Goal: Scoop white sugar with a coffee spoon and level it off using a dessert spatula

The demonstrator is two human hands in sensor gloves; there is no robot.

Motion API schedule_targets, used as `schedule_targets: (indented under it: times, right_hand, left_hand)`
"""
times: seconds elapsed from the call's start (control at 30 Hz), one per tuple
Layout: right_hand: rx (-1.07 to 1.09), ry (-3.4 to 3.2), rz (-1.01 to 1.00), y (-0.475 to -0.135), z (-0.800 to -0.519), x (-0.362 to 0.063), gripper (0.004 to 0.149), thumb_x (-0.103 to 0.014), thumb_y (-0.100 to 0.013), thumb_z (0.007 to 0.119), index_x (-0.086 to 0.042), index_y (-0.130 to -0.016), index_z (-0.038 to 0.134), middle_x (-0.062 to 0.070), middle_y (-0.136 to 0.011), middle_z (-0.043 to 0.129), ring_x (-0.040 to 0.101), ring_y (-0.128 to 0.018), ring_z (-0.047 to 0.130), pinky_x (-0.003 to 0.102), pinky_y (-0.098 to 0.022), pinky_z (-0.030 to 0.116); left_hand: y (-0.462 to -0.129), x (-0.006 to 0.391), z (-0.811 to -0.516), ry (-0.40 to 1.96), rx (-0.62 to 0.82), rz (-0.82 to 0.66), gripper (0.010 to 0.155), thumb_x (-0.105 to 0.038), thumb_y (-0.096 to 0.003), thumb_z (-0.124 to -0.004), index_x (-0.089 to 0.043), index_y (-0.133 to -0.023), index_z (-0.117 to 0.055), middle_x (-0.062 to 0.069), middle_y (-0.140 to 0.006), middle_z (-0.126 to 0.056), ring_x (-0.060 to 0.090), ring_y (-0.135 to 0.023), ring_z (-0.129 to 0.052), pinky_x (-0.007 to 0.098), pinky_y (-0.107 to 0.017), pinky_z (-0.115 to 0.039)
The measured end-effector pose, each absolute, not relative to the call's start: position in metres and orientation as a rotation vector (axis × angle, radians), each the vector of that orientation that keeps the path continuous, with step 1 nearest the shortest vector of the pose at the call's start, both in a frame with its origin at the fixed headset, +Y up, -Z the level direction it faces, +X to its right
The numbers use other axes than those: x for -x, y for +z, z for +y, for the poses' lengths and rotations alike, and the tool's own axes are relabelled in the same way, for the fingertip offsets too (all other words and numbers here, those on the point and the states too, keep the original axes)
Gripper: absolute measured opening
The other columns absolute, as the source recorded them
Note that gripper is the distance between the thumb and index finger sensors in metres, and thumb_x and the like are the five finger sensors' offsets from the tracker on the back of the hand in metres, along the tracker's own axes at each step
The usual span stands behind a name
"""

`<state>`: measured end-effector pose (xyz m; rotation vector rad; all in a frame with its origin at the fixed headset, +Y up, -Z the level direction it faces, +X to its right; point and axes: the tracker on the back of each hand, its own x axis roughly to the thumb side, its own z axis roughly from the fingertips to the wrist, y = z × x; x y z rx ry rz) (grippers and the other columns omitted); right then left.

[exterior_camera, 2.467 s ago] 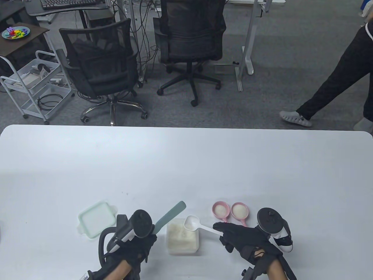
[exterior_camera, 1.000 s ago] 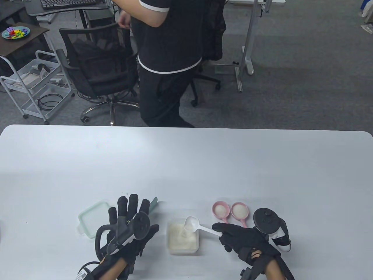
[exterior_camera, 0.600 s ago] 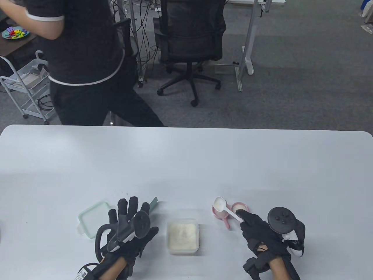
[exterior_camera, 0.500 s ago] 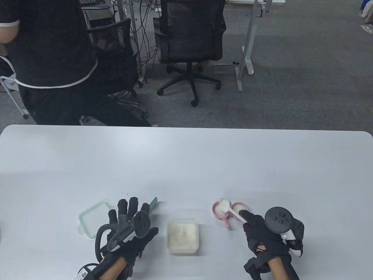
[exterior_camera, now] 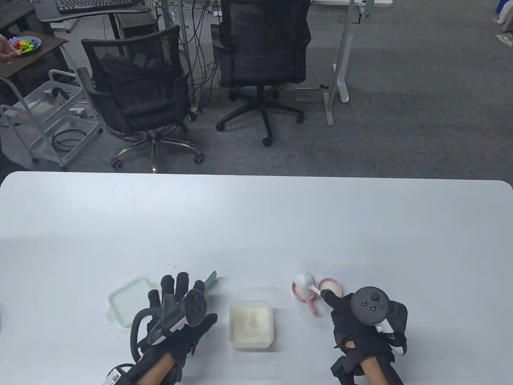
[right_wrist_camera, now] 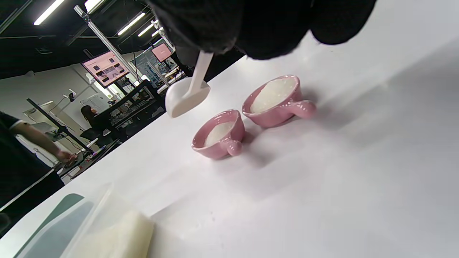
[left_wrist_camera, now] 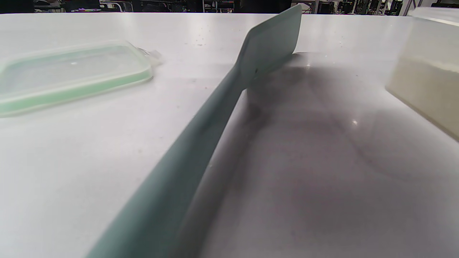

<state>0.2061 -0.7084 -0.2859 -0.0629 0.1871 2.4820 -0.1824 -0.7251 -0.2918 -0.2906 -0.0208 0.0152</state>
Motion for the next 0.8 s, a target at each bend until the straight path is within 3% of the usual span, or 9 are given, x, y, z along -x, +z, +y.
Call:
schedule_targets:
  times: [0.13, 0.4, 0.8]
  right_hand:
    - [0.086, 2.369, 0.117, -0.285, -0.709, -0.213, 0.053, -0.017, -0.057, 0.067, -0.007, -0.109, 0.059, 0.019, -0.086, 0.077, 0.032, -0.06, 0.084, 0.063, -0.067, 0.06]
    - [0.106, 2.335, 0.089, -0.285, -0.709, -0.217, 0.052, -0.018, -0.058, 0.066, -0.01, -0.109, 0.06, 0.019, -0.085, 0.078, 0.032, -0.059, 0.085, 0.062, -0.066, 0.061]
    - [-0.164, 2.479, 0.052, -0.274, -0.707, -0.17, 0.05, -0.019, -0.058, 0.069, -0.011, -0.107, 0.064, 0.02, -0.087, 0.078, 0.031, -0.061, 0.086, 0.064, -0.068, 0.06]
  left_hand:
    - [-0.292, 0.183, -0.725, 0.023, 0.288, -0.021, 0.087, -0.074, -0.0454, -0.059, -0.04, -0.114, -0.018, 0.004, -0.123, -0.002, 0.046, -0.115, -0.007, 0.07, -0.078, -0.022]
    - [-0.293, 0.183, -0.725, 0.022, 0.297, -0.019, 0.087, -0.074, -0.0453, -0.059, -0.04, -0.114, -0.018, 0.004, -0.123, -0.002, 0.046, -0.115, -0.007, 0.07, -0.079, -0.022]
    - [-0.293, 0.184, -0.726, 0.019, 0.32, -0.013, 0.087, -0.074, -0.0455, -0.059, -0.039, -0.114, -0.017, 0.005, -0.122, -0.001, 0.047, -0.114, -0.006, 0.07, -0.078, -0.022]
